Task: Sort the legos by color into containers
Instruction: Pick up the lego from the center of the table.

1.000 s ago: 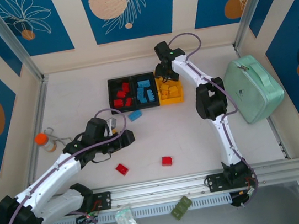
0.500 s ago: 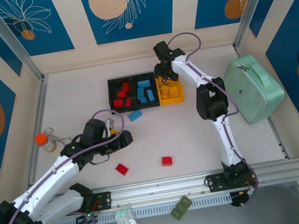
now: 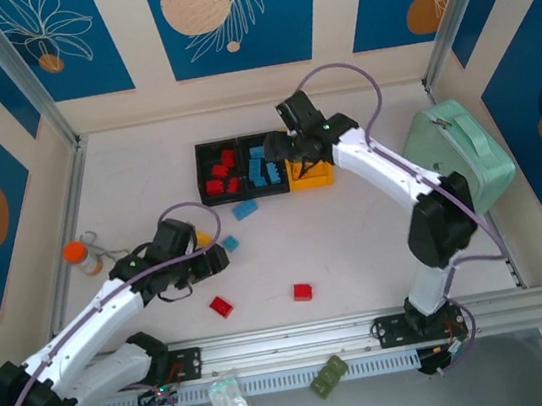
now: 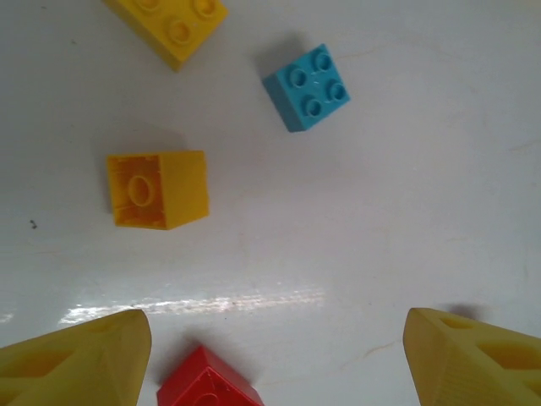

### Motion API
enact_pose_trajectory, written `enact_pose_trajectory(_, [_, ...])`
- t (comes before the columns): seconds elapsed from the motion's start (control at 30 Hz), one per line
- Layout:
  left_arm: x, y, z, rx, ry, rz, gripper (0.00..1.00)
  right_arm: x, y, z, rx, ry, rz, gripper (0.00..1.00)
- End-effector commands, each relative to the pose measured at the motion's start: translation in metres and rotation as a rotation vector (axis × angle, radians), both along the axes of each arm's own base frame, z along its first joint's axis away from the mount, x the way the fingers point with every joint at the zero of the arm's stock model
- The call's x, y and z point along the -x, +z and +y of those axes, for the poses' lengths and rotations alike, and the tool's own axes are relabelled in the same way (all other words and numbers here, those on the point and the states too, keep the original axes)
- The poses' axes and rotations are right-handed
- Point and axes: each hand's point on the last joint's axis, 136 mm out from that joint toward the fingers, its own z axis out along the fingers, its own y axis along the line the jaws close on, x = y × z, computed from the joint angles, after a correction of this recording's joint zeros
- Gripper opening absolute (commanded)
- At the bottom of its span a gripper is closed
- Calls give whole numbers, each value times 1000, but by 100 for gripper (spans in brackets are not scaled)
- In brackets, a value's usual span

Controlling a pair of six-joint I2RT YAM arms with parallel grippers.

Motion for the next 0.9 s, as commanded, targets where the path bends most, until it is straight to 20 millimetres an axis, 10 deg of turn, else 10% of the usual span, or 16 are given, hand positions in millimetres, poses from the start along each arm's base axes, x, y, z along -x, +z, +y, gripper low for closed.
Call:
enact_pose_trajectory(0.0, [-7,2,14,-86,23,-15,78,30,5,11,-48,106,-39,71])
enact_pose_trajectory(0.43, [-29,-38,28,-234,53,42,80,172,-36,14,-149,303,42,70])
enact_pose_trajectory(0.87, [-52,-76,24,-305,33,86,60,197,-50,8,-169,292,77,70])
